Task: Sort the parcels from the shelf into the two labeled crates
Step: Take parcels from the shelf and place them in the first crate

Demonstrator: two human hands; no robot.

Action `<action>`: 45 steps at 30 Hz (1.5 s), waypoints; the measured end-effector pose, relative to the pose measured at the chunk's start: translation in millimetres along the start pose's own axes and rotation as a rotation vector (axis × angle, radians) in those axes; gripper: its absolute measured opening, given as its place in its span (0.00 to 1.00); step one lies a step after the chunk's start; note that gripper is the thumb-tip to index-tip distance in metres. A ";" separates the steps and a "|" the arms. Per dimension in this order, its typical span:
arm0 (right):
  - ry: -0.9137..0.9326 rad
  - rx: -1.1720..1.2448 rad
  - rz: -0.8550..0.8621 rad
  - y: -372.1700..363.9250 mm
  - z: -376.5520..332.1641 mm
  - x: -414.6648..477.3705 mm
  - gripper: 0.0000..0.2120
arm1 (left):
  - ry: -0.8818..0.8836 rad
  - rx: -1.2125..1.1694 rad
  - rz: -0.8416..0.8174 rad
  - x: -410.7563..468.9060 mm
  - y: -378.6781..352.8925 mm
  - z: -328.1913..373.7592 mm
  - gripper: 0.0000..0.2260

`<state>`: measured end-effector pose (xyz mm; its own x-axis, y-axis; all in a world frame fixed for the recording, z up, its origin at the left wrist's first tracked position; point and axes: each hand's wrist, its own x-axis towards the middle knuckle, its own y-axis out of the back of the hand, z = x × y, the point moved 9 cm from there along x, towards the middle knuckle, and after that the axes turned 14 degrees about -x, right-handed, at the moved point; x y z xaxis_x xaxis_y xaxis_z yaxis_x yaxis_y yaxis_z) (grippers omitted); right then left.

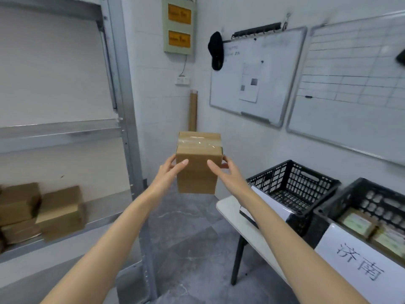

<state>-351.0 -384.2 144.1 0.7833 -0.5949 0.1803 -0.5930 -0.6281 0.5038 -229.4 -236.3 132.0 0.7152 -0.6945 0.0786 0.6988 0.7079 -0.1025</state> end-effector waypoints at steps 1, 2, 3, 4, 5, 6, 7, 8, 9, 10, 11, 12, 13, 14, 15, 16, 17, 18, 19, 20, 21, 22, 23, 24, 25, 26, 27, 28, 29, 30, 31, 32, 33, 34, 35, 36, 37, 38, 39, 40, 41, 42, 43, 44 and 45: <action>-0.018 0.007 0.025 19.3 9.9 -7.2 0.35 | -0.001 -0.006 -0.039 1.2 -21.1 -1.6 0.32; -0.045 0.019 0.054 37.7 20.3 -14.4 0.34 | -0.008 -0.010 -0.074 1.1 -41.5 -2.5 0.31; -0.076 0.037 0.089 55.7 31.5 -22.1 0.34 | -0.020 -0.011 -0.104 1.2 -60.8 -2.7 0.32; -0.104 0.055 0.128 73.4 42.3 -30.2 0.35 | -0.029 -0.013 -0.126 2.1 -78.6 -3.4 0.34; -0.124 0.067 0.169 90.9 52.6 -38.2 0.35 | -0.030 -0.017 -0.146 4.1 -95.8 -5.0 0.34; -0.137 0.071 0.211 108.1 61.8 -46.4 0.34 | -0.025 -0.019 -0.171 6.7 -113.6 -7.2 0.34; -0.147 0.065 0.251 125.4 70.7 -55.3 0.33 | -0.015 -0.017 -0.200 9.2 -131.9 -9.9 0.34; -0.151 0.052 0.290 142.0 79.0 -64.0 0.30 | -0.002 -0.013 -0.228 11.4 -150.2 -12.9 0.34; -0.153 0.028 0.328 158.5 86.5 -73.1 0.28 | 0.010 -0.009 -0.256 13.1 -168.1 -16.4 0.35; -0.154 -0.003 0.367 174.9 92.9 -82.7 0.25 | 0.019 -0.010 -0.285 13.5 -186.4 -19.8 0.35; -0.156 -0.032 0.405 190.6 98.5 -92.3 0.23 | 0.023 -0.016 -0.317 12.7 -204.6 -22.9 0.34; -0.160 -0.054 0.440 205.3 103.3 -101.7 0.22 | 0.023 -0.020 -0.354 11.5 -222.4 -25.9 0.34; -0.166 -0.067 0.468 218.9 108.1 -111.0 0.21 | 0.020 -0.019 -0.390 9.8 -240.1 -28.9 0.34; -0.172 -0.076 0.491 231.7 112.6 -120.1 0.21 | 0.017 -0.018 -0.426 8.2 -257.1 -31.8 0.33; -0.177 -0.085 0.506 243.0 116.0 -129.1 0.22 | 0.019 -0.021 -0.463 7.3 -273.6 -35.7 0.32; -0.183 -0.099 0.514 253.3 119.0 -137.9 0.25 | 0.024 -0.033 -0.503 6.0 -290.1 -39.5 0.33; -0.193 -0.121 0.517 262.5 121.9 -146.2 0.29 | 0.028 -0.047 -0.545 4.5 -305.9 -42.8 0.35; -0.207 -0.154 0.520 271.3 125.5 -154.0 0.34 | 0.028 -0.058 -0.586 2.4 -321.5 -44.9 0.38; -0.224 -0.194 0.525 280.2 129.4 -161.3 0.40 | 0.021 -0.061 -0.624 0.8 -336.3 -46.8 0.42; -0.242 -0.235 0.533 288.7 132.8 -167.6 0.44 | 0.012 -0.060 -0.655 -0.3 -350.3 -48.2 0.47; -0.259 -0.267 0.543 296.7 136.3 -173.1 0.48 | 0.003 -0.057 -0.681 -0.7 -363.5 -49.5 0.51; -0.273 -0.291 0.553 304.4 139.7 -177.6 0.50 | -0.008 -0.055 -0.702 -0.6 -376.3 -50.1 0.54; -0.284 -0.310 0.562 311.3 143.2 -181.0 0.52 | -0.016 -0.053 -0.723 -0.1 -388.5 -50.6 0.57; -0.293 -0.330 0.572 317.8 146.6 -183.5 0.53 | -0.025 -0.052 -0.746 0.7 -400.8 -51.4 0.58; -0.302 -0.351 0.582 324.1 150.3 -185.2 0.53 | -0.034 -0.052 -0.770 1.7 -413.1 -52.4 0.58; -0.312 -0.369 0.591 330.0 154.3 -186.2 0.54 | -0.044 -0.051 -0.792 2.8 -424.6 -53.6 0.58; -0.323 -0.381 0.599 335.7 158.4 -186.6 0.54 | -0.053 -0.051 -0.814 4.6 -435.4 -54.9 0.58; -0.333 -0.392 0.605 341.1 162.1 -186.4 0.55 | -0.064 -0.051 -0.836 6.3 -446.1 -56.0 0.58; -0.341 -0.404 0.608 346.2 165.6 -185.5 0.55 | -0.074 -0.050 -0.858 8.0 -456.3 -56.8 0.59; -0.345 -0.416 0.612 351.4 169.2 -183.8 0.56 | -0.083 -0.047 -0.876 10.3 -465.8 -57.5 0.58; -0.348 -0.429 0.618 356.9 172.9 -181.7 0.57 | -0.097 -0.042 -0.891 13.3 -474.8 -58.1 0.57; -0.350 -0.439 0.623 362.4 176.7 -179.2 0.57 | -0.113 -0.035 -0.907 16.4 -483.5 -58.7 0.56; -0.350 -0.447 0.627 367.6 180.6 -176.0 0.58 | -0.129 -0.031 -0.923 19.6 -492.0 -59.3 0.55; -0.350 -0.456 0.627 372.5 184.4 -172.1 0.58 | -0.143 -0.029 -0.936 23.2 -499.9 -60.3 0.54; -0.350 -0.465 0.625 376.8 188.1 -167.9 0.59 | -0.153 -0.030 -0.947 27.1 -507.4 -61.3 0.52; -0.351 -0.468 0.623 380.8 191.8 -163.6 0.59 | -0.160 -0.029 -0.955 31.3 -514.5 -62.4 0.51; -0.351 -0.465 0.624 384.5 195.5 -159.0 0.60 | -0.166 -0.029 -0.964 35.6 -521.4 -63.6 0.50; -0.351 -0.458 0.625 387.7 199.0 -154.6 0.60 | -0.169 -0.029 -0.972 39.6 -528.2 -65.2 0.50; -0.351 -0.450 0.626 390.5 202.5 -149.9 0.61 | -0.167 -0.029 -0.980 43.8 -534.9 -67.1 0.50; -0.352 -0.444 0.624 392.9 205.7 -145.1 0.61 | -0.162 -0.028 -0.986 48.2 -541.2 -69.1 0.52; -0.351 -0.439 0.618 395.1 209.1 -140.1 0.61 | -0.157 -0.024 -0.991 52.7 -547.2 -71.3 0.54; -0.347 -0.435 0.612 397.5 212.6 -135.3 0.60 | -0.152 -0.014 -0.995 57.0 -553.0 -73.5 0.55; -0.342 -0.432 0.609 400.7 216.4 -130.6 0.60 | -0.148 -0.001 -0.999 61.8 -559.0 -76.2 0.56; -0.336 -0.432 0.608 404.4 219.9 -126.4 0.58 | -0.145 0.014 -1.003 66.5 -565.0 -79.1 0.56; -0.333 -0.434 0.608 408.4 223.9 -122.4 0.57 | -0.146 0.029 -1.007 71.1 -571.4 -82.2 0.56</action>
<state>-730.8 -680.3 138.7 0.2108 -0.9297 0.3019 -0.7179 0.0624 0.6934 -579.1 -700.8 114.6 -0.2117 -0.9485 0.2355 0.9760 -0.1926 0.1019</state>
